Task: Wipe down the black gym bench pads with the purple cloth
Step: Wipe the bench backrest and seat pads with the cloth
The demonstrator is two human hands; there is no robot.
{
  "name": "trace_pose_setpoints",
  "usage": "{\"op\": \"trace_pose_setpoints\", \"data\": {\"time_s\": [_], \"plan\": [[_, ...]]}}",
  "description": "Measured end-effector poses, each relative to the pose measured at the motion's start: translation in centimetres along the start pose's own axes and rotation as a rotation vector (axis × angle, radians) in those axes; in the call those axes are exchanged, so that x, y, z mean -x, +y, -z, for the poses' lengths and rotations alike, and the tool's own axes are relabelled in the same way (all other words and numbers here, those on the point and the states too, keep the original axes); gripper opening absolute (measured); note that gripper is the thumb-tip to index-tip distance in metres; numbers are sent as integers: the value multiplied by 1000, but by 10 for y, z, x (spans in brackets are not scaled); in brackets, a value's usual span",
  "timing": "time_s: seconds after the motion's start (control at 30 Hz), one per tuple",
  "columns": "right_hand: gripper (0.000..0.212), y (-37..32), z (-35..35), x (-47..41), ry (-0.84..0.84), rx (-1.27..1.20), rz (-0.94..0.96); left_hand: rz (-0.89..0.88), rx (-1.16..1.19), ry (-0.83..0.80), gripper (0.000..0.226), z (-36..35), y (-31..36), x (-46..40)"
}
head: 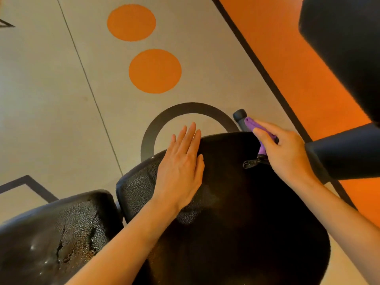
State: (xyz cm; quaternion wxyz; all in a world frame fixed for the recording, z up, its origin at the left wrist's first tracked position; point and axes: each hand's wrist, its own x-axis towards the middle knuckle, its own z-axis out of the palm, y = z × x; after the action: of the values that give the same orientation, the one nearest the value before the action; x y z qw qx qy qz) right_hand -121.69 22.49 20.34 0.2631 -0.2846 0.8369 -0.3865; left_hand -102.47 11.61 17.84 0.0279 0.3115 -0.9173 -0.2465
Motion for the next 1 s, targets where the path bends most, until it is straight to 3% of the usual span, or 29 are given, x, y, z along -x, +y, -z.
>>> {"op": "trace_pose_setpoints", "data": {"time_s": [0.3,0.53,0.67,0.77,0.9,1.0], "plan": [[37,20,3,-36,-38,198,60,69,-100,13,51,4,-17,-41],[33,27,0,-37,-134,218,-50,124,-9,-109,50,4,-23,-47],[29,26,1,-40,-152,230,-147,84,-137,-8,36,7,-19,-48],[19,21,-2,-44,-161,197,-213,147,-55,-34,31,6,-20,-50],[21,13,-25,-45,-97,367,-138,253,44,-132,39,0,-24,-52],[29,1,-48,-40,-92,491,33,260,53,-129,39,-1,-24,-54]]}}
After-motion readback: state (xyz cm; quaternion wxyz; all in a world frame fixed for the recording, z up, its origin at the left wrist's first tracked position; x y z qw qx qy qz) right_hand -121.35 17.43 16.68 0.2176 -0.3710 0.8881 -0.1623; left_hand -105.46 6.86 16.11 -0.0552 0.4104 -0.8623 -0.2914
